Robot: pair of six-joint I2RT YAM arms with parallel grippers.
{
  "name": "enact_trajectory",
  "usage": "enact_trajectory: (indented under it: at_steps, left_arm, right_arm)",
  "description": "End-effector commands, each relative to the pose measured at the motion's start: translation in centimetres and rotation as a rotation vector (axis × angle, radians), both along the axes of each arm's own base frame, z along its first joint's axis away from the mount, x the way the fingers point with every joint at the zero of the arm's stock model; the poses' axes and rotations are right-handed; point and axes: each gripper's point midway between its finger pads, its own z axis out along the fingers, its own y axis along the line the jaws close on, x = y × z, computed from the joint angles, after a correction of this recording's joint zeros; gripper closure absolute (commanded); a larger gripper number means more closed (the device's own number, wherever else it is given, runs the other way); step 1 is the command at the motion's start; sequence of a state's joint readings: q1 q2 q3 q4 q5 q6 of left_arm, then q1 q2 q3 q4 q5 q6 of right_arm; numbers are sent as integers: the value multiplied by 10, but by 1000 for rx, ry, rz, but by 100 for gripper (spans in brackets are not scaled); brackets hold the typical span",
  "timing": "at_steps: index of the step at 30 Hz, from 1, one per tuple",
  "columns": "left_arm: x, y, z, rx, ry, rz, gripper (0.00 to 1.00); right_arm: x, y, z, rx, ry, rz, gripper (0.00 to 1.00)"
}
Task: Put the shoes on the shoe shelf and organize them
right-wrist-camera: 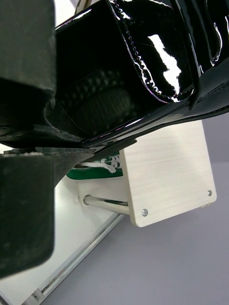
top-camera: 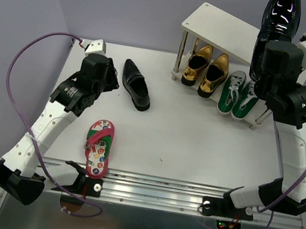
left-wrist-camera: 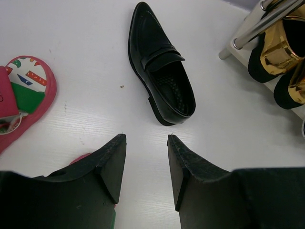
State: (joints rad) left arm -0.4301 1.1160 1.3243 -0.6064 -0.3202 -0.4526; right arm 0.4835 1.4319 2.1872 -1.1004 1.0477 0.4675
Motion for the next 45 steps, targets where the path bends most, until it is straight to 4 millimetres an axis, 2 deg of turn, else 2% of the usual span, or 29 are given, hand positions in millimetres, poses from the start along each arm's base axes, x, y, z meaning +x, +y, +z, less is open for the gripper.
enact_trajectory:
  at_steps: [1,6,12,17,20,31,36,45]
  left_arm:
    - [3,-3,9,-17,-46,-19,50]
    - [3,-3,7,-15,-43,-21,50]
    - [4,-3,4,-13,-37,-22,50]
    - [4,-4,4,-9,-36,-26,50]
    - [5,-4,5,-10,-37,-26,50]
    - [6,-5,0,0,-26,-30,50]
    - [8,-6,0,-1,-27,-33,50]
    - [11,-8,-2,-2,-22,-41,50]
  right_arm:
    - [3,-8,22,80,-138,-63,99]
    - [13,-17,13,78,-113,-82,99]
    - [25,-39,3,105,-95,-121,99]
    - [27,-57,2,127,-104,-160,99]
    - [29,-59,2,140,-109,-156,99]
    - [33,-86,-19,180,-81,-218,99]
    - [35,-90,-28,199,-73,-234,99]
    - [29,-99,-17,190,-93,-246,99]
